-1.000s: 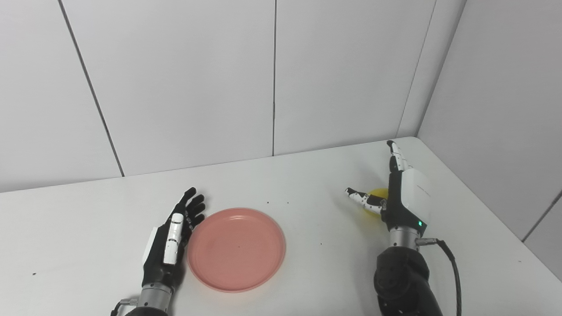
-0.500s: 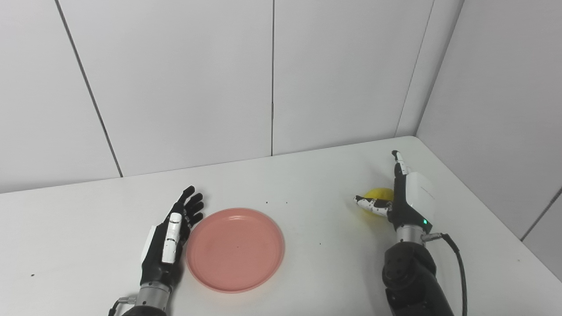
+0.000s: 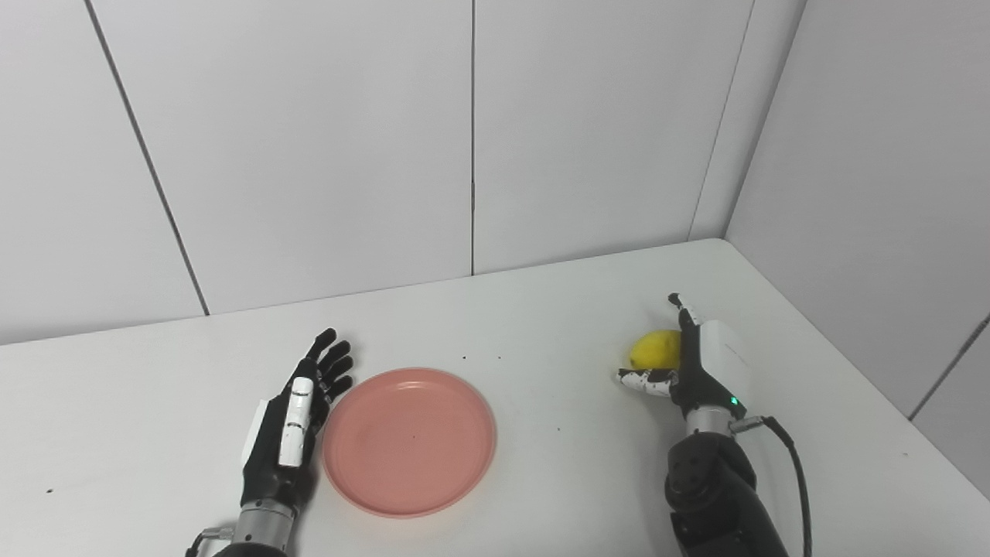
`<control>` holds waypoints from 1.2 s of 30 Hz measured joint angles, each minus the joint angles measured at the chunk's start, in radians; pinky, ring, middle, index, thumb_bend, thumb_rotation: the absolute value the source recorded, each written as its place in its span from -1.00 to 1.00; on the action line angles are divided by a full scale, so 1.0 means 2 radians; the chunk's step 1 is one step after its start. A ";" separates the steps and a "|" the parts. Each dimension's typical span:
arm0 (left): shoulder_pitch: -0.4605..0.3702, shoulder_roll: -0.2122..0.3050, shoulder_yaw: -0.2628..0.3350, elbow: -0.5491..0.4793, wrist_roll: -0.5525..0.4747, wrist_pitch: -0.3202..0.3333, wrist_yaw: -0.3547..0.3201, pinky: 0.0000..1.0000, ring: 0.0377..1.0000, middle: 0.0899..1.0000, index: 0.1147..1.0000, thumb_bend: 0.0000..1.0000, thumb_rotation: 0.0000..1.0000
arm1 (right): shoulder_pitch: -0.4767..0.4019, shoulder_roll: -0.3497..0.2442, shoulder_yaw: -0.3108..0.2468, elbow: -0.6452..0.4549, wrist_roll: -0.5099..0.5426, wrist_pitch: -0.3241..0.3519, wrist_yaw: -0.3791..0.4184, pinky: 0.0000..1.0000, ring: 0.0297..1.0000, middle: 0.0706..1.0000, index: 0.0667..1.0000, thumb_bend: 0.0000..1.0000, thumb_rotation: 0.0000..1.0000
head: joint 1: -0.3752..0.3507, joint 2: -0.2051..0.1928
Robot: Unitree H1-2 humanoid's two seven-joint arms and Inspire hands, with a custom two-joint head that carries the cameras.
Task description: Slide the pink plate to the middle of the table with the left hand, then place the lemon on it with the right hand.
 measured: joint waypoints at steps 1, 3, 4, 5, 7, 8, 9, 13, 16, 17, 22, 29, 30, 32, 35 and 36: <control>0.000 0.000 0.000 0.000 0.000 -0.001 0.000 0.74 0.77 0.76 0.74 0.33 1.00 | 0.000 0.001 0.001 0.001 0.003 0.000 0.000 0.37 0.59 0.68 0.65 0.67 -0.96 | 0.000 0.000; 0.000 0.000 0.000 0.000 0.000 -0.004 0.000 0.75 0.77 0.76 0.74 0.34 1.00 | 0.000 0.003 0.001 0.002 0.006 0.000 -0.001 0.22 0.45 0.62 0.62 0.63 -0.99 | 0.000 0.000; 0.000 0.000 0.000 0.000 0.000 -0.004 0.000 0.75 0.77 0.75 0.73 0.35 1.00 | 0.000 0.004 0.002 0.003 0.006 0.000 -0.003 0.14 0.38 0.60 0.61 0.60 -1.00 | 0.000 0.000; 0.000 0.000 0.000 0.000 0.000 -0.004 0.000 0.75 0.77 0.75 0.73 0.34 1.00 | 0.000 0.004 0.003 0.003 0.006 0.000 -0.007 -0.04 0.17 0.52 0.56 0.55 -1.00 | 0.000 0.000; 0.000 0.000 0.001 0.000 0.000 -0.004 0.000 0.74 0.77 0.75 0.73 0.34 1.00 | 0.000 0.004 0.004 0.004 0.007 0.000 -0.015 -0.23 -0.04 0.35 0.45 0.46 -1.00 | 0.000 0.000; 0.000 0.000 0.001 0.000 0.000 -0.004 0.000 0.73 0.77 0.75 0.73 0.34 1.00 | 0.000 0.004 0.004 0.005 0.009 0.000 -0.022 -0.30 -0.10 0.25 0.41 0.42 -1.00 | 0.000 0.000; 0.000 0.000 0.001 0.000 0.000 -0.004 0.000 0.73 0.77 0.75 0.73 0.34 1.00 | 0.000 0.004 0.005 0.007 0.010 -0.001 -0.026 -0.33 -0.14 0.16 0.37 0.36 -1.00 | 0.000 0.000; 0.000 0.000 0.001 0.000 0.000 -0.004 0.001 0.73 0.77 0.75 0.73 0.36 1.00 | 0.000 0.006 0.008 0.018 0.015 -0.008 -0.051 -0.41 -0.29 -0.12 0.10 0.06 -1.00 | 0.002 0.002; 0.001 0.000 0.001 -0.001 0.000 -0.004 0.001 0.75 0.78 0.76 0.74 0.35 1.00 | 0.001 0.006 0.012 0.022 0.019 -0.014 -0.061 -0.59 -0.29 -0.11 -0.04 0.02 -1.00 | 0.003 0.003; 0.001 0.000 0.001 -0.001 0.000 -0.004 0.001 0.75 0.78 0.76 0.74 0.35 1.00 | 0.001 0.006 0.013 0.022 0.021 -0.014 -0.064 -0.62 -0.27 -0.09 -0.07 0.03 -1.00 | 0.003 0.003; 0.001 0.000 0.001 -0.002 0.000 -0.004 0.001 0.74 0.77 0.75 0.74 0.33 1.00 | 0.001 0.006 0.016 0.022 0.025 -0.014 -0.070 -0.61 -0.25 -0.07 -0.10 0.03 -1.00 | 0.003 0.003; 0.001 0.000 0.001 -0.003 0.000 -0.004 0.001 0.75 0.78 0.76 0.75 0.32 1.00 | 0.002 0.007 0.018 0.022 0.025 -0.014 -0.073 -0.63 -0.25 -0.07 -0.10 0.03 -1.00 | 0.005 0.004; 0.001 0.000 0.001 -0.003 0.000 -0.004 0.001 0.75 0.78 0.76 0.74 0.33 1.00 | 0.003 0.007 0.019 0.022 0.025 -0.014 -0.074 -0.64 -0.24 -0.07 -0.10 0.03 -1.00 | 0.005 0.004; 0.001 0.000 0.001 -0.003 0.000 -0.004 0.001 0.76 0.78 0.76 0.74 0.34 1.00 | 0.004 0.007 0.020 0.022 0.026 -0.014 -0.079 -0.65 -0.24 -0.07 -0.10 0.03 -1.00 | 0.005 0.004; 0.001 0.000 0.001 -0.003 0.000 -0.004 0.001 0.74 0.77 0.76 0.74 0.32 1.00 | 0.007 0.009 0.020 0.021 0.030 -0.016 -0.090 -0.62 -0.25 -0.07 -0.10 0.03 -1.00 | 0.005 0.004; 0.001 0.000 0.001 -0.003 0.001 -0.004 0.002 0.75 0.78 0.76 0.74 0.32 1.00 | 0.009 0.010 0.020 0.021 0.031 -0.020 -0.094 -0.60 -0.25 -0.07 -0.10 0.03 -1.00 | 0.008 0.005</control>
